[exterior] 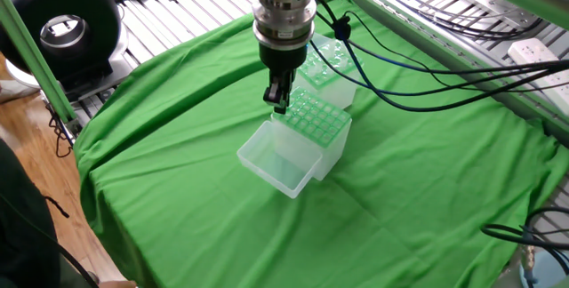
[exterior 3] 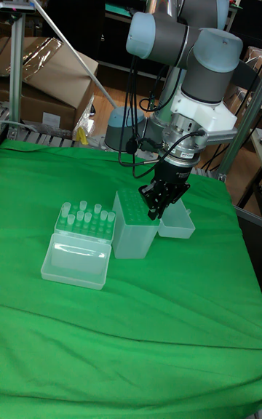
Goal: Insert a large pipette tip into the holder for large pipette tips
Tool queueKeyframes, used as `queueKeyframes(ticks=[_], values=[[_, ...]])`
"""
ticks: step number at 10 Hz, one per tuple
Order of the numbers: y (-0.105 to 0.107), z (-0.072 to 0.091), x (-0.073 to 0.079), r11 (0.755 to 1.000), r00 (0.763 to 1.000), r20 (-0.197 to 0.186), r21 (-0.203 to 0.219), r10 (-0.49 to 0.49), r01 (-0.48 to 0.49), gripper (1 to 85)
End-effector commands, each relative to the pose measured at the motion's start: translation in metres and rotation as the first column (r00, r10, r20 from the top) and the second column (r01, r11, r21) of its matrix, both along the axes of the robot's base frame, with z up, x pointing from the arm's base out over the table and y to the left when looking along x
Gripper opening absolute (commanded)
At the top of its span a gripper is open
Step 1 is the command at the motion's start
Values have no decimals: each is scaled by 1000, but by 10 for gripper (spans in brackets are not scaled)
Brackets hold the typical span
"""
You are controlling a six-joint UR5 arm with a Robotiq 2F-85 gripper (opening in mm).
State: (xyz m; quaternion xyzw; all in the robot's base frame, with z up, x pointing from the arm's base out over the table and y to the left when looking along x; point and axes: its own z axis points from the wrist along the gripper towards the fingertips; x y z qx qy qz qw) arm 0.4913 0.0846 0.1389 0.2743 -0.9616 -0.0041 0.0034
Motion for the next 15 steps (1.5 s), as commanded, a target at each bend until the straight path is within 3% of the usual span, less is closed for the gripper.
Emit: queueKeyframes(ticks=[1, 3, 7, 12, 15], values=[[-1, 5, 1, 999, 999, 0, -11, -38, 38, 53], [-1, 6, -4, 998, 998, -17, -12, -57, 56, 10], [1, 8, -30, 998, 991, -118, -11, -62, 61, 10], [-5, 6, -18, 999, 997, -72, -27, -32, 30, 7], [1, 5, 6, 1000, 999, 19, -3, -30, 30, 7]])
